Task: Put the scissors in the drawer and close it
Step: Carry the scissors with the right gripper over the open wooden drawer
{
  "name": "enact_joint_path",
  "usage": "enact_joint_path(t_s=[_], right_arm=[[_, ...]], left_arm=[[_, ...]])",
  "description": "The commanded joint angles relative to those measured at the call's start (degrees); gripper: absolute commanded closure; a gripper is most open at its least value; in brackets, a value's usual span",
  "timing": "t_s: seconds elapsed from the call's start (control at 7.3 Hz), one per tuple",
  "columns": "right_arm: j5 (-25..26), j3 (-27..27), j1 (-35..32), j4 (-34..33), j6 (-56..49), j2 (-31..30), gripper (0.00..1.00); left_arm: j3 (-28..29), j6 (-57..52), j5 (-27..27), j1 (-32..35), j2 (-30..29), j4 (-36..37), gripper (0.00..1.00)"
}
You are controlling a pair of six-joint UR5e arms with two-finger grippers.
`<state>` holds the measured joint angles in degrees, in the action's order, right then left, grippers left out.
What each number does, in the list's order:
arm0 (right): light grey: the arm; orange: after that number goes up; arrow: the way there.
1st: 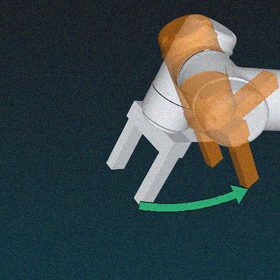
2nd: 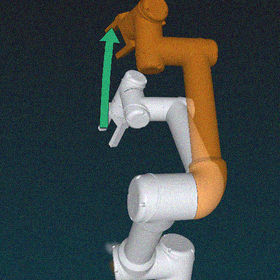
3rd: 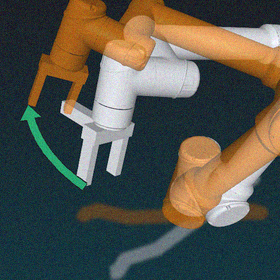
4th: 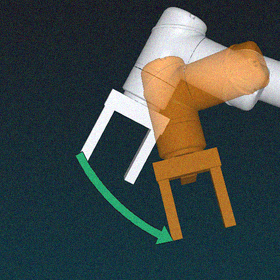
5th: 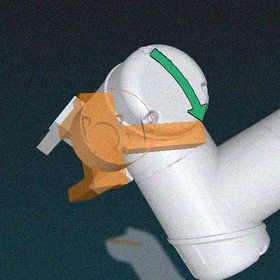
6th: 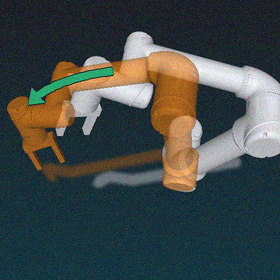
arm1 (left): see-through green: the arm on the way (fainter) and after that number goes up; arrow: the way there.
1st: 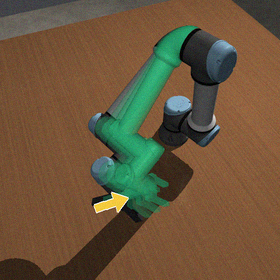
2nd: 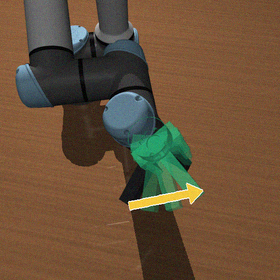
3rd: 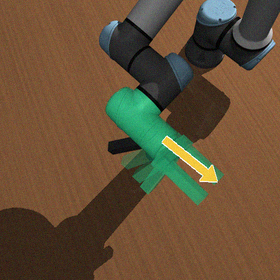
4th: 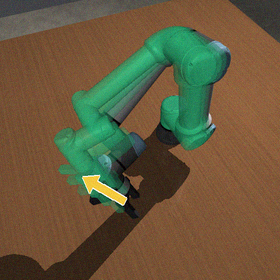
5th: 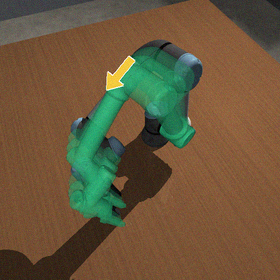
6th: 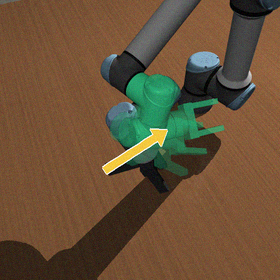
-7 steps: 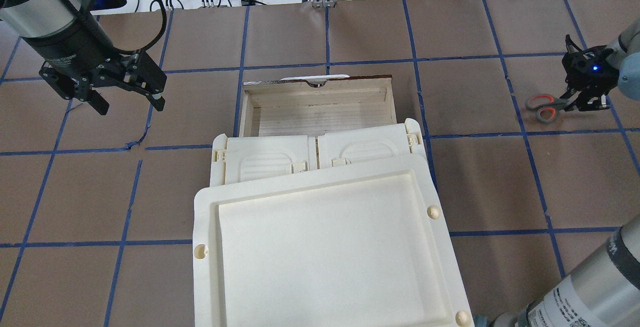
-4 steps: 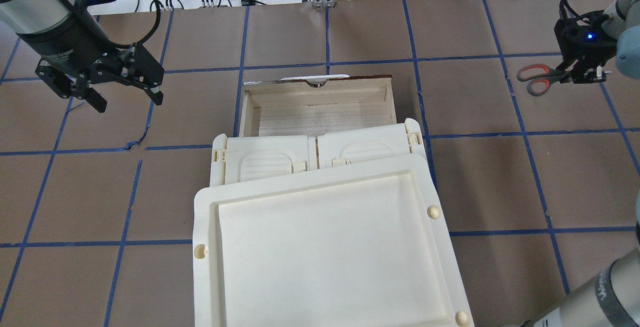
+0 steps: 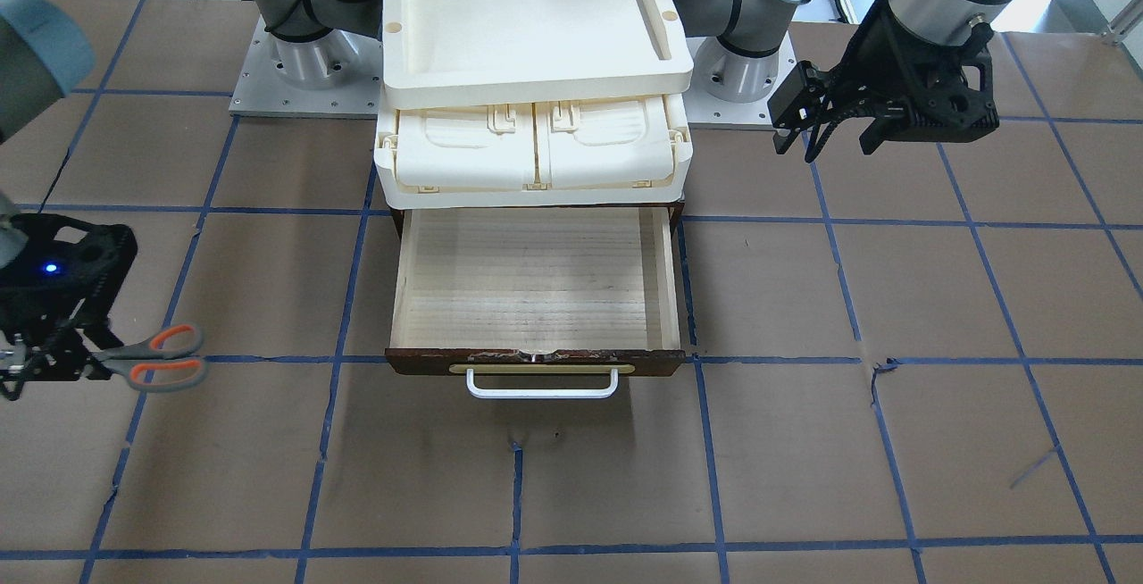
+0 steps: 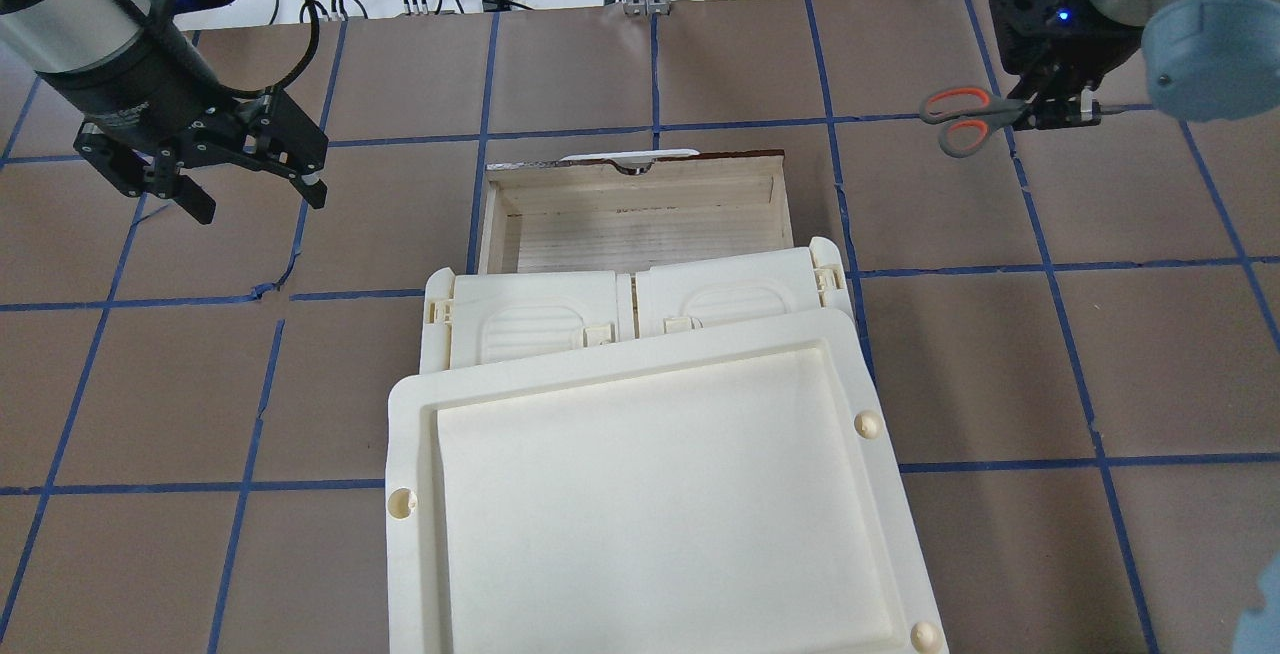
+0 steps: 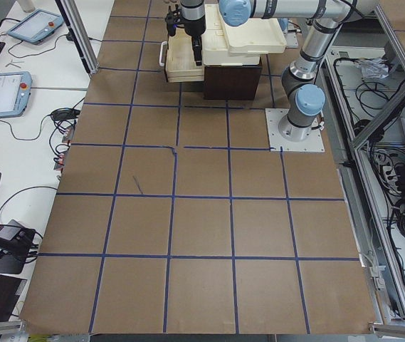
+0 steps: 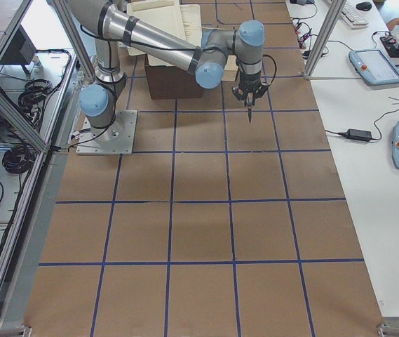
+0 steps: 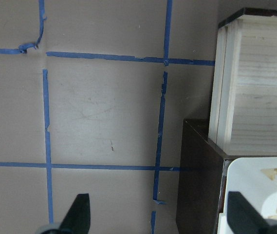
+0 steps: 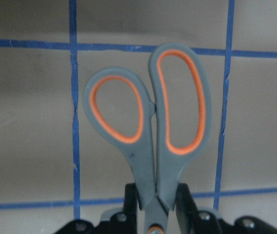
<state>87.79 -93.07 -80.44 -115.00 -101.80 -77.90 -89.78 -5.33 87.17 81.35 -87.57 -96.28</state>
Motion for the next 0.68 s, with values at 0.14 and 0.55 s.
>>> enact_joint_path(t_s=[0.14,0.55], right_arm=[[-0.2,3.4,-19.4,2.9,26.0,-1.6,0.99],[-0.1,5.9,-30.5,2.0,38.4,3.9,0.99]], left_arm=[[-0.7,-1.7,-0.2,-0.3,0.0,1.8,0.00],[-0.3,-2.7,-0.2,-0.3,0.1,1.9,0.00]])
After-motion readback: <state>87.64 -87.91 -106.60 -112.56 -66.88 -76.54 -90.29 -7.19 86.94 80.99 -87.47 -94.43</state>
